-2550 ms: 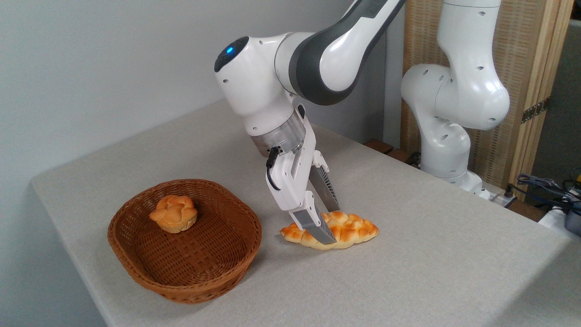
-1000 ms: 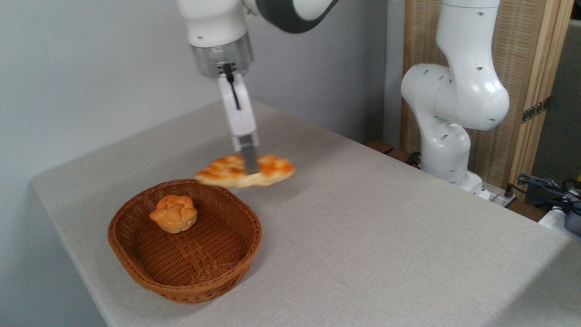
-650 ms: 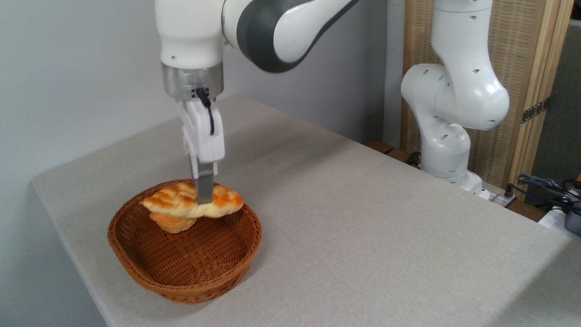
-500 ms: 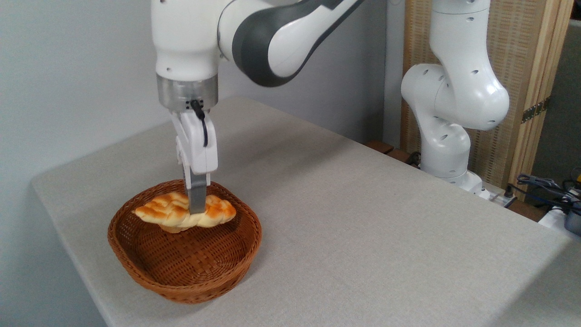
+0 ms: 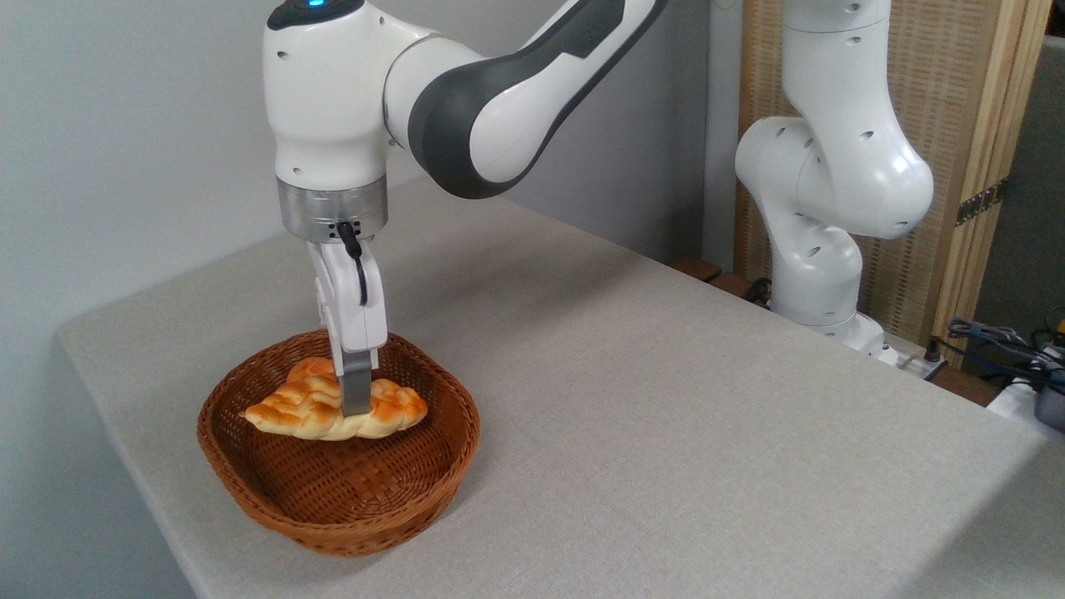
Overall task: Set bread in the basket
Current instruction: 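Lower the braided roll into the basket beside the round bun, then open the gripper and raise it up away from the basket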
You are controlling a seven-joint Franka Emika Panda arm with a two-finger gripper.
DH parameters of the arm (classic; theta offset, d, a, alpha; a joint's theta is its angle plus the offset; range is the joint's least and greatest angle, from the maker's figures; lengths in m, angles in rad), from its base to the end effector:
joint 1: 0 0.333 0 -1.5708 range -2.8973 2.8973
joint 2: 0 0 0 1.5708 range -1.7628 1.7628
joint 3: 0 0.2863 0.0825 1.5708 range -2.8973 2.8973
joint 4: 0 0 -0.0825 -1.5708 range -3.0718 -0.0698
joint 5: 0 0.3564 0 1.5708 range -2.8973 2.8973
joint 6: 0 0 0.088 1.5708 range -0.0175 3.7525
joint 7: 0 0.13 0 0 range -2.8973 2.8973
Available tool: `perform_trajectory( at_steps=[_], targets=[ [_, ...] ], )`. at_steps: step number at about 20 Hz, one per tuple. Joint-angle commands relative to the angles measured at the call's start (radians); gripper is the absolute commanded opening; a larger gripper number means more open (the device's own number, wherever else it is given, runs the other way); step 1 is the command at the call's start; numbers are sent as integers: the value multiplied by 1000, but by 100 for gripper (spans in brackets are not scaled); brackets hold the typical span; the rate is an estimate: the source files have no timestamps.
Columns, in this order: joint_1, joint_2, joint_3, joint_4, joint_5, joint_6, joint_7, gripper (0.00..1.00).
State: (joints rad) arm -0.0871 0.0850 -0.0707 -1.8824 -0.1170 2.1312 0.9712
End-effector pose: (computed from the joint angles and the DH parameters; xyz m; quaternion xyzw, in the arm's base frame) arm 0.5671 -0.0969 0.4363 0.8550 -0.5091 0.0967 0.0181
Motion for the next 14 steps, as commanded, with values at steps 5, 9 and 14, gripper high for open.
perform_trajectory(
  at_steps=[5, 9, 14],
  targets=[
    [0, -10, 11, 14, -4, 7, -2, 100],
    [1, -31, 15, 16, -7, 7, -14, 100],
    [12, -122, 35, 22, -18, -48, -104, 100]
  ],
)
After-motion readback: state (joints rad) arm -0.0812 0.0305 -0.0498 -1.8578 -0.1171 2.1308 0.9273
